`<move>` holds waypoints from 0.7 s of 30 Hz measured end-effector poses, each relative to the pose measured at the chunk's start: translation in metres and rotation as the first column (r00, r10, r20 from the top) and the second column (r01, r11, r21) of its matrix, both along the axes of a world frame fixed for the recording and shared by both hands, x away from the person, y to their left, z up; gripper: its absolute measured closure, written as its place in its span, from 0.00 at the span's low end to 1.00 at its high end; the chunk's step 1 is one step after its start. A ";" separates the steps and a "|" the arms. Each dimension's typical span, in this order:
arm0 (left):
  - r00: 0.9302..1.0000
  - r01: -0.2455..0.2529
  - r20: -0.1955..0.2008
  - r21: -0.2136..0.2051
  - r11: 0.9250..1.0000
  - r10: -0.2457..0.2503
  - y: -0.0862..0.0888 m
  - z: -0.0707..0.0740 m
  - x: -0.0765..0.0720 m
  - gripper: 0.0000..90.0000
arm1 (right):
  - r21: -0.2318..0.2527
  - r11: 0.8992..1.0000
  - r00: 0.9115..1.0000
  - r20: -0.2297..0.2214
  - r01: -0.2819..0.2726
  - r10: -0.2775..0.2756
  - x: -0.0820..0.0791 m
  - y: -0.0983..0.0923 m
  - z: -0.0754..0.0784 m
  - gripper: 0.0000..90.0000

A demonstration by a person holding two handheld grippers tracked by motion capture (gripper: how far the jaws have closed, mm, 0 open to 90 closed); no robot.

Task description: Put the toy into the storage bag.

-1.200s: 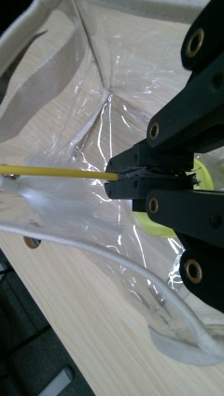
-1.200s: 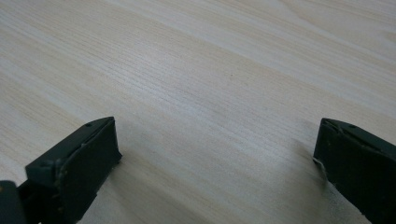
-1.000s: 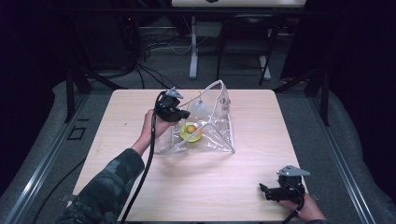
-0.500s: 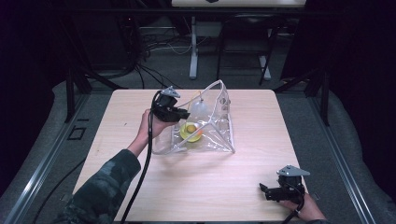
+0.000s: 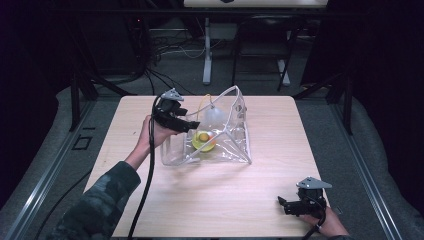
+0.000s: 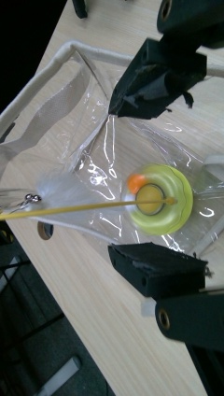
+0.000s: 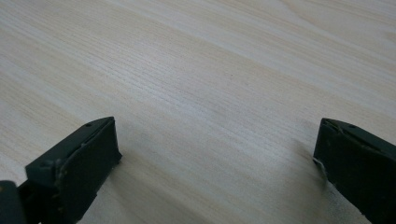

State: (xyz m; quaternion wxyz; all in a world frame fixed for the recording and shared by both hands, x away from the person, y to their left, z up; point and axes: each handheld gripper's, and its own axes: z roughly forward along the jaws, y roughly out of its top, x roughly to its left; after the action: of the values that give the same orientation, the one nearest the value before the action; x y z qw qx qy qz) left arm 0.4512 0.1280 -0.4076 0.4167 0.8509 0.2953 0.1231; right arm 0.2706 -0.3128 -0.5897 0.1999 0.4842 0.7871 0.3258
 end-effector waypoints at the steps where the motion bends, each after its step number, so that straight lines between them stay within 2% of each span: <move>1: 1.000 -0.006 0.006 0.003 1.000 0.006 0.002 0.002 -0.001 0.27 | 0.001 1.000 1.000 0.000 -0.001 0.001 0.000 0.000 0.000 0.00; 3: 1.000 -0.014 0.011 0.010 1.000 0.014 0.007 0.007 -0.002 0.17 | 0.001 1.000 1.000 0.000 -0.001 0.001 0.000 0.000 0.000 0.00; 4: 1.000 -0.016 0.020 0.019 1.000 0.016 0.009 0.009 -0.003 0.17 | 0.000 1.000 1.000 0.001 0.002 -0.002 0.000 0.000 0.000 0.00; 7: 0.999 -0.034 0.038 0.007 0.999 0.034 0.019 0.015 -0.006 0.16 | 0.001 1.000 1.000 0.001 0.002 -0.002 0.000 0.000 0.000 0.00; 10: 0.997 -0.058 0.048 0.012 0.998 0.057 0.029 0.021 -0.008 0.11 | 0.001 1.000 1.000 0.000 -0.001 0.001 0.000 0.000 0.000 0.00; 17: 0.993 -0.111 0.050 0.012 0.994 0.110 0.055 0.027 -0.011 0.03 | 0.001 1.000 1.000 0.001 0.000 0.000 0.000 0.000 0.000 0.00; 21: 0.989 -0.139 0.052 -0.004 0.990 0.139 0.071 0.030 -0.014 0.00 | 0.001 1.000 1.000 0.000 -0.001 0.001 0.000 0.000 0.000 0.00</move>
State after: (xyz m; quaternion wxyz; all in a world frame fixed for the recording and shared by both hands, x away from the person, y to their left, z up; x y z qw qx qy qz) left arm 0.4369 0.1992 -0.3779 0.4147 0.8246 0.3430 0.1743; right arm 0.2706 -0.3128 -0.5897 0.1995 0.4841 0.7870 0.3263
